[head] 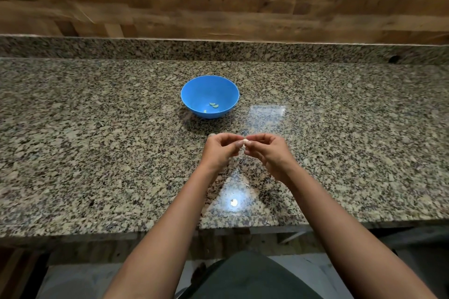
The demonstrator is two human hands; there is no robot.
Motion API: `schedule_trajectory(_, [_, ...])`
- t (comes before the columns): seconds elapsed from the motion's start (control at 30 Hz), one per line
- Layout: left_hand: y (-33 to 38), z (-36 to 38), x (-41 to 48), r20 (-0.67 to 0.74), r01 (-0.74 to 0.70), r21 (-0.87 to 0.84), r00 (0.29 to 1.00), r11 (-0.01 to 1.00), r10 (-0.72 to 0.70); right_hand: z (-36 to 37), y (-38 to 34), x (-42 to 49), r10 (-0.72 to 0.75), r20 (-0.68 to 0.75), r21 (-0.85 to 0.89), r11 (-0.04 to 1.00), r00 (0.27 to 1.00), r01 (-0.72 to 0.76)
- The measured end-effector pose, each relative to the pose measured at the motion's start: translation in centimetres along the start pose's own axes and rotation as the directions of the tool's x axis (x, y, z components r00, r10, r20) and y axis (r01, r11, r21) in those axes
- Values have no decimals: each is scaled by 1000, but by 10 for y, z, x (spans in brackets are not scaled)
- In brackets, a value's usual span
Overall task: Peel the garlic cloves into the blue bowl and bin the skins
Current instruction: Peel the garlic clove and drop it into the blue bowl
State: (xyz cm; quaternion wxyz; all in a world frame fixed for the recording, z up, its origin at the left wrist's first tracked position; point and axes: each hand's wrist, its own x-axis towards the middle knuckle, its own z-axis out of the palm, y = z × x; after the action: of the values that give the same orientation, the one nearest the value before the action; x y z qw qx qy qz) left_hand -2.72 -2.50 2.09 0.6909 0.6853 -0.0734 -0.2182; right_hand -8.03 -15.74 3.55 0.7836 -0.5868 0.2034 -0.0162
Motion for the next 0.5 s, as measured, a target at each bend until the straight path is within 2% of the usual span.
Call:
schedule_trajectory(0.1, [-2,-3,0,-5,-118,186,993,976,121,0,-2,1,55,-29,102,993,998,-51])
schedule_trajectory(0.3, [-3,0,-4,36,-295,480,948,826,317,6,2,1,57,-134,172,985,989,-34])
schedule_trajectory(0.5, [-5,2,-7,102,-376,586,913,717,396,6,3,2,88,-140,168,984,986,-64])
